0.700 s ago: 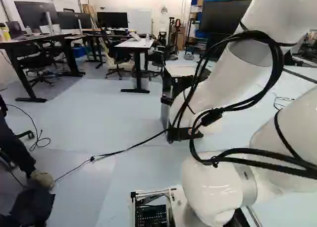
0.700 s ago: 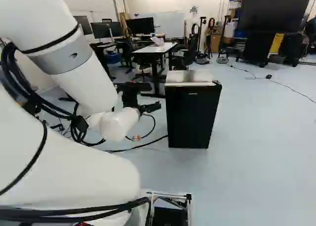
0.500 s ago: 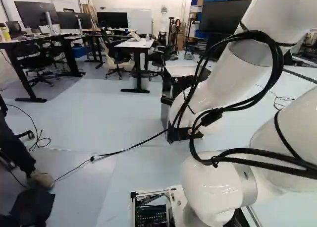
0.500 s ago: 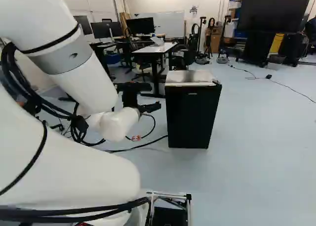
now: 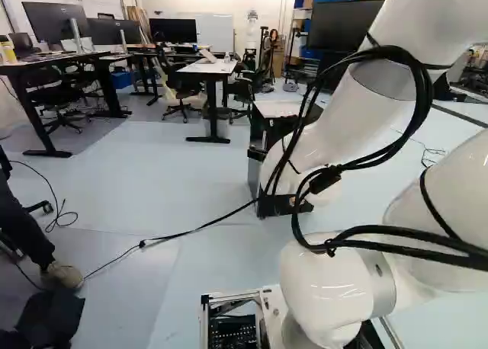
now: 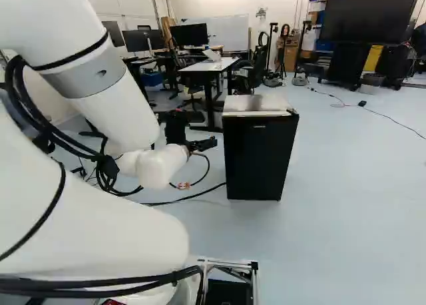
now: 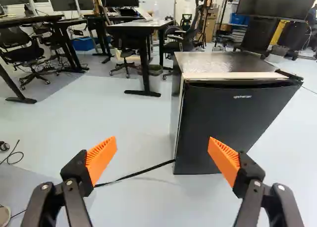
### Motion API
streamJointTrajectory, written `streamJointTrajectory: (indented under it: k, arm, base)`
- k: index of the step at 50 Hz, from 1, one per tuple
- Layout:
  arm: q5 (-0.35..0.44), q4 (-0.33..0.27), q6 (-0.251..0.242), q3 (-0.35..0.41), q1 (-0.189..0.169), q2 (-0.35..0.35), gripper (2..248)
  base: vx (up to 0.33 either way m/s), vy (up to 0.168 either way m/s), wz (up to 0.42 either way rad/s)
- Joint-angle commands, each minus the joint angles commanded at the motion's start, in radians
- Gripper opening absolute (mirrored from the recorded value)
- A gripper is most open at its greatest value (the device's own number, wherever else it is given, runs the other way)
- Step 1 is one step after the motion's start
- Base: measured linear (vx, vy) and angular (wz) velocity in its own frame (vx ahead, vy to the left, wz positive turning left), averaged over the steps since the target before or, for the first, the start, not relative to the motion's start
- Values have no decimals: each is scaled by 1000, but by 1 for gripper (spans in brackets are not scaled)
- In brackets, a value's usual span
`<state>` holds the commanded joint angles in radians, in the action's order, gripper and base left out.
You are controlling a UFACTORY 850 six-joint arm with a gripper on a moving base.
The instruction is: Open the fridge door
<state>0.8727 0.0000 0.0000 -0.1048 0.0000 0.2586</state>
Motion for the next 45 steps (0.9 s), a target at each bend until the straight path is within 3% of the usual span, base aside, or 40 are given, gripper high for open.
streamJointTrajectory:
  k: [45]
  arm:
    - [0, 0, 0, -108, 4, -121, 247]
  base:
    - [0, 0, 0]
